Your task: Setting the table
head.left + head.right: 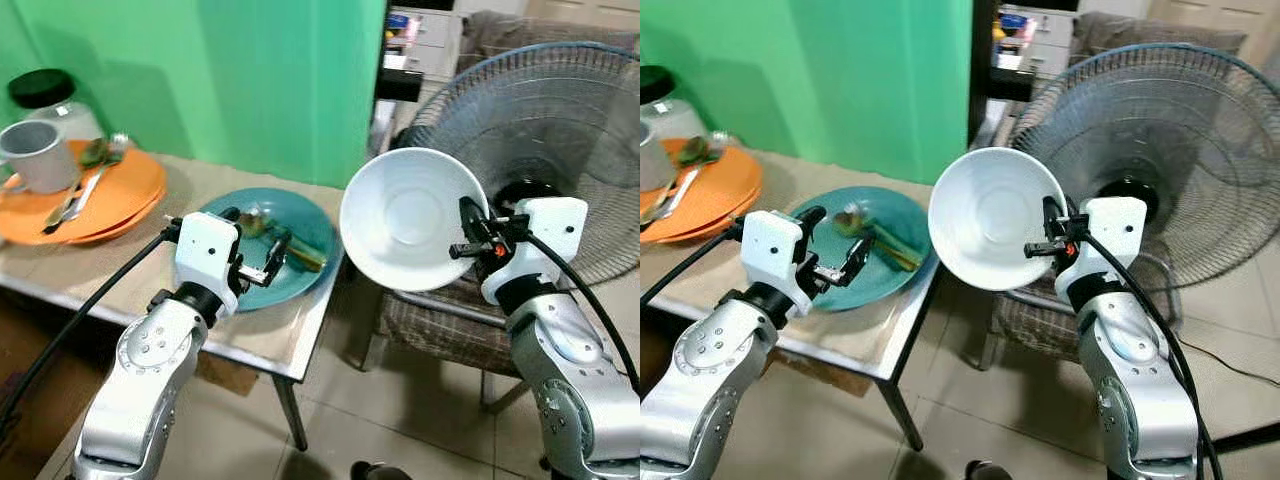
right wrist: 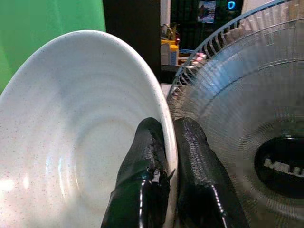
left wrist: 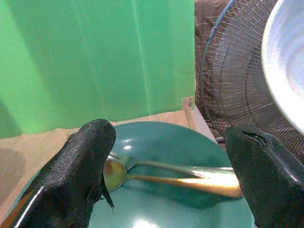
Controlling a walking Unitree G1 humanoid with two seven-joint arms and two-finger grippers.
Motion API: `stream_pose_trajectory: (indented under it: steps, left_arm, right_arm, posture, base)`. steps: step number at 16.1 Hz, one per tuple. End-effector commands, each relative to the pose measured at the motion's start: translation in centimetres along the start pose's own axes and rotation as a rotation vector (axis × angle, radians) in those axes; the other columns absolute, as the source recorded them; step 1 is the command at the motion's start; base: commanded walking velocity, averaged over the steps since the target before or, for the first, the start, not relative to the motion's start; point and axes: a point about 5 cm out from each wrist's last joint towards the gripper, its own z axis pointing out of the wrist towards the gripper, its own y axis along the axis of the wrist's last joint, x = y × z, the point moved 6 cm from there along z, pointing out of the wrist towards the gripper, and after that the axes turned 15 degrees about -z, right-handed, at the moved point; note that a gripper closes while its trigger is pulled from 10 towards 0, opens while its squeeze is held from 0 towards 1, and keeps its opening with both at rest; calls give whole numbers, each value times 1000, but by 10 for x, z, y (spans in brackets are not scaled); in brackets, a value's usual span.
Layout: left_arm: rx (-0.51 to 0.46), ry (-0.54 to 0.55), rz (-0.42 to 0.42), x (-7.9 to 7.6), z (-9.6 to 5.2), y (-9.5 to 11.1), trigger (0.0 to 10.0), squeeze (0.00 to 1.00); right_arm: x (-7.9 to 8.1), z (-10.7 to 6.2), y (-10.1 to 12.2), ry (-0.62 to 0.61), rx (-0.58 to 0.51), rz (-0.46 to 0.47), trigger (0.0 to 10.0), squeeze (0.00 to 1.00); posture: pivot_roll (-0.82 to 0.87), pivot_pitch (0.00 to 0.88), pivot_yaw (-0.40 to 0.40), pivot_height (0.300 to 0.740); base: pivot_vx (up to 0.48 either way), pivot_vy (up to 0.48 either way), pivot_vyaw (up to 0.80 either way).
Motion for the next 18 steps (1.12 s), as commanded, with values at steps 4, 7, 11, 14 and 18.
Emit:
stream_pose_trajectory:
  steps: [4,7,11,14,18]
  left_arm:
    - [8,22,3,3,-1,-4,10000,0]
    - [9,20,2,2,0,-4,10000,0]
    - [10,15,3,1,1,-4,10000,0]
    - [11,17,0,1,2,-5,10000,0]
    - [19,34,5,4,3,-6,10000,0]
  right_arm:
    - [0,-1,11,1,-48,-35,10000,0]
    - [0,-1,11,3,-48,-32,10000,0]
    - [-2,-1,9,-7,-39,-19,10000,0]
    - [-2,-2,9,-5,-36,-13,10000,0]
    - [-5,-1,5,-16,-4,-4,10000,0]
  posture:
    - [108,0,9,740]
    - [105,0,11,740]
    - [103,0,12,740]
    - [102,0,12,740]
    - [99,0,15,740]
  base:
    - [0,0,-800]
    - [0,0,-800]
    - [0,0,-800]
    - [0,0,-800]
    - [0,0,-800]
